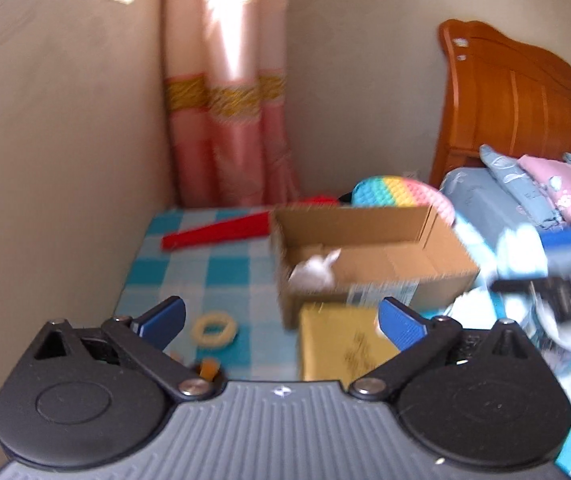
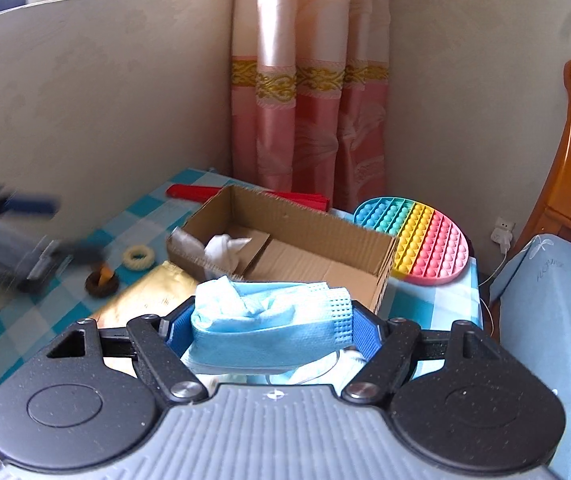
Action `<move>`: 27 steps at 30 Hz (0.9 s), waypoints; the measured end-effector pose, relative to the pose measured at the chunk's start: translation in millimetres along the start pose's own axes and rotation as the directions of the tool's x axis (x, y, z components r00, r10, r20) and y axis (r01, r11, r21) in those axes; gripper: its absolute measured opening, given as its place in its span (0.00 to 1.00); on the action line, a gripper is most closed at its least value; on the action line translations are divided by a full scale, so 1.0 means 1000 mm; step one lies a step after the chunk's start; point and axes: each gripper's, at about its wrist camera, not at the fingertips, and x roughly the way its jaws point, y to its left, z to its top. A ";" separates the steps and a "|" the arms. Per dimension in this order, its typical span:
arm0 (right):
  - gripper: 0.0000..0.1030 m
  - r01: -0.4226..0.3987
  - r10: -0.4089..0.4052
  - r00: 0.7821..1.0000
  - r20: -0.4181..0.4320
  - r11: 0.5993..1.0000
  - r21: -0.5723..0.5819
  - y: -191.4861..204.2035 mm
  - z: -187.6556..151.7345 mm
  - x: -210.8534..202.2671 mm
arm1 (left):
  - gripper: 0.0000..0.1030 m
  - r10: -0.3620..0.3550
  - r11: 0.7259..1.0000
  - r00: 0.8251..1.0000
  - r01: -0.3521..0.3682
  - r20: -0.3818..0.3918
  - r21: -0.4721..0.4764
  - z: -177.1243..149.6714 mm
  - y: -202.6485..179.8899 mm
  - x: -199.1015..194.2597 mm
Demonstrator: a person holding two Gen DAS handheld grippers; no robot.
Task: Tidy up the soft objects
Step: 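Carry tissue and mask into the cardboard box and open both grippers, then move the right gripper back over the floral sachet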
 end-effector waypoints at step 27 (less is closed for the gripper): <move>1.00 0.015 -0.015 1.000 -0.020 1.000 0.022 0.003 0.019 0.026 | 0.99 0.026 0.999 0.999 -0.028 -0.048 -0.023 -0.066 0.010 -0.037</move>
